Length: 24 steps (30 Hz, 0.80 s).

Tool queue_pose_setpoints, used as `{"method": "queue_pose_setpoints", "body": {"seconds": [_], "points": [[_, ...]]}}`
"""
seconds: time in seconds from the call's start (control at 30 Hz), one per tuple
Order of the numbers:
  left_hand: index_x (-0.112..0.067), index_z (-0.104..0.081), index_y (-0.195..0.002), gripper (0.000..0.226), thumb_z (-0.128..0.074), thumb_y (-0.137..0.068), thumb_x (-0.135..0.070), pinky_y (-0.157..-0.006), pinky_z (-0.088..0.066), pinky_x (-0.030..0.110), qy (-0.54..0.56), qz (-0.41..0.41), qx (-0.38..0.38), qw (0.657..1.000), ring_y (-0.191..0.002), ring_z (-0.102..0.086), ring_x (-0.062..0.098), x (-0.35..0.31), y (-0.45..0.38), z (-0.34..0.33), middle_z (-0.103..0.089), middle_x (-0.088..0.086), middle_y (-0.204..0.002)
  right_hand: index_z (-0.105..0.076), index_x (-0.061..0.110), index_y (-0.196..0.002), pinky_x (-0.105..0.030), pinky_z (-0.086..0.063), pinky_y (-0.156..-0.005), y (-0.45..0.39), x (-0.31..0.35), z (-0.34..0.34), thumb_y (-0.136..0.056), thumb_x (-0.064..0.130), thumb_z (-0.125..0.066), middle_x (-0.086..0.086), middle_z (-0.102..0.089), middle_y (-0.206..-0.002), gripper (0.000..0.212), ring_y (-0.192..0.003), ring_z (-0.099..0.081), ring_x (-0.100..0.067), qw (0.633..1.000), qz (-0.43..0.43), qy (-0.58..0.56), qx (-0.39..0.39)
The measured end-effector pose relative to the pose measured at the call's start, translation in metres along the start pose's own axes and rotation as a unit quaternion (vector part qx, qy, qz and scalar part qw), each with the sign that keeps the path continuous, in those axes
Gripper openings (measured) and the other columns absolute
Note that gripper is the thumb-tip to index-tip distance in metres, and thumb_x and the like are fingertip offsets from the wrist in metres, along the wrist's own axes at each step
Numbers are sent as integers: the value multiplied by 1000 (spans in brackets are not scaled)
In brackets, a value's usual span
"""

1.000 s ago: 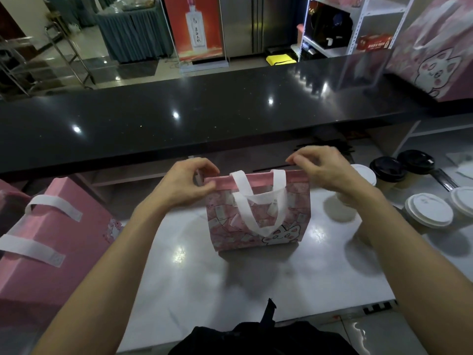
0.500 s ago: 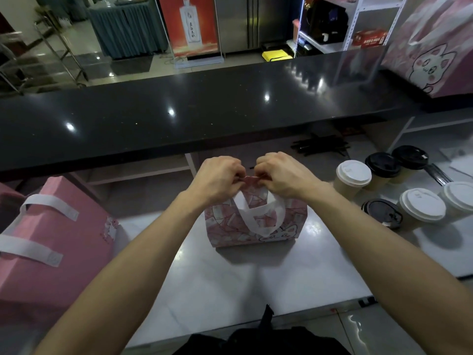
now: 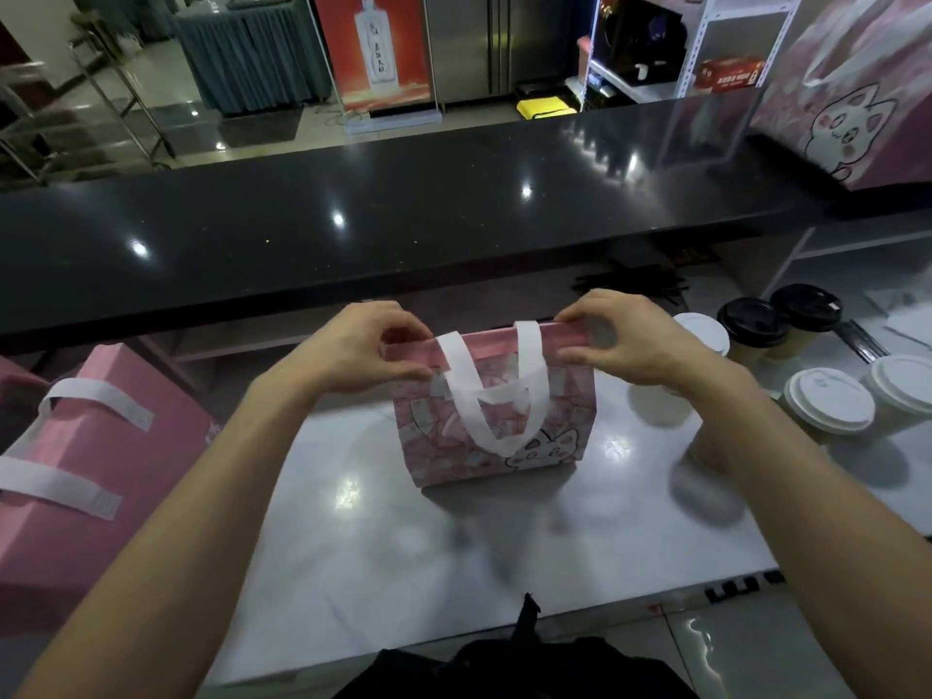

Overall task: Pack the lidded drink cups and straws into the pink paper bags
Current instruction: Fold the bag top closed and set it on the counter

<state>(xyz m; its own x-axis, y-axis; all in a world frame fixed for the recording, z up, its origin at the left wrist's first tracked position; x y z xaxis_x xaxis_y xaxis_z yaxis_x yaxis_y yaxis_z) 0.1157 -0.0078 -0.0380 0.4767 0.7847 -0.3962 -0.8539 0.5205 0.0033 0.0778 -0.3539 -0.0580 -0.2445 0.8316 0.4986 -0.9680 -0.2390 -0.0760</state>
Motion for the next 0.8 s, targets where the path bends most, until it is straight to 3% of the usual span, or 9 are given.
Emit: {"method": "queue_pose_setpoints", "body": {"seconds": [0.1,0.23,0.37,0.47,0.6,0.7,0.8], "points": [[-25,-82,-116,32,-91,-88,-39,-92,-62,42,-40,17,-1,999,-100,-66,11,-3,0,-1,-68,-10,-108,-77,26,-115,-30,-49,-93,-2,-7,-3,-92,32,-86,13,-66,-112,25,-109,-63,-15,999,-17,38,-3],[-27,-81,-113,31,-92,-86,-38,-88,-63,39,-65,16,0,998,-98,-66,9,-4,-4,-1,-68,-14,-105,-78,27,-115,-36,-53,-91,-10,-6,-10,-93,37,-83,15,-62,-111,25,-104,-60,-15,997,-20,72,27],[-30,-83,-102,21,-93,-85,-35,-82,-62,37,-81,17,-17,996,-89,-65,6,3,-4,-3,-67,-18,-94,-80,28,-93,-40,-57,-83,-13,-12,-18,-94,26,-82,16,-64,-92,3,-94,-65,-17,998,-28,61,10],[-24,-84,-97,9,-89,-90,-26,-80,-61,43,-96,-16,-62,993,-85,-66,14,7,-1,-9,-70,-11,-88,-77,32,-85,-40,-59,-82,-17,-16,-18,-93,26,-83,16,-66,-89,11,-88,-64,-11,999,-24,43,-3],[-19,-84,-103,10,-83,-95,-24,-80,-58,41,-115,-37,-97,988,-87,-62,16,16,-1,-14,-69,-7,-92,-69,42,-71,-36,-57,-75,-21,-21,-13,-88,35,-88,13,-68,-86,27,-83,-65,-10,999,-34,17,-7],[-14,-82,-110,14,-79,-98,-21,-83,-58,40,-125,-44,-108,985,-91,-63,18,20,-2,-17,-68,-3,-97,-67,39,-72,-38,-56,-71,-24,-18,-15,-90,34,-87,12,-67,-83,27,-80,-64,-10,999,-27,30,-10],[-13,-80,-112,14,-78,-99,-19,-87,-58,40,-123,-40,-96,987,-96,-63,20,22,-4,-18,-68,-2,-100,-75,25,-84,-44,-58,-76,-24,-13,-22,-94,30,-84,12,-64,-83,13,-80,-63,-16,999,-8,51,0]]}}
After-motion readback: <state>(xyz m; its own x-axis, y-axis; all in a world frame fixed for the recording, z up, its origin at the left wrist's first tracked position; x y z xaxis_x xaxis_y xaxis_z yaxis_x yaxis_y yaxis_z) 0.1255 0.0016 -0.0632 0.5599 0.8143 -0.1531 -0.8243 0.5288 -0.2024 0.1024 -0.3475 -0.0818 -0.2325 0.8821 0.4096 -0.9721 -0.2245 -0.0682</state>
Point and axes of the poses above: each hand's wrist, its own y-axis away from the middle knuckle, its own z-axis out of the back of the hand, x = y × z, the point moved 3 cm from there along -y, towards the middle knuckle
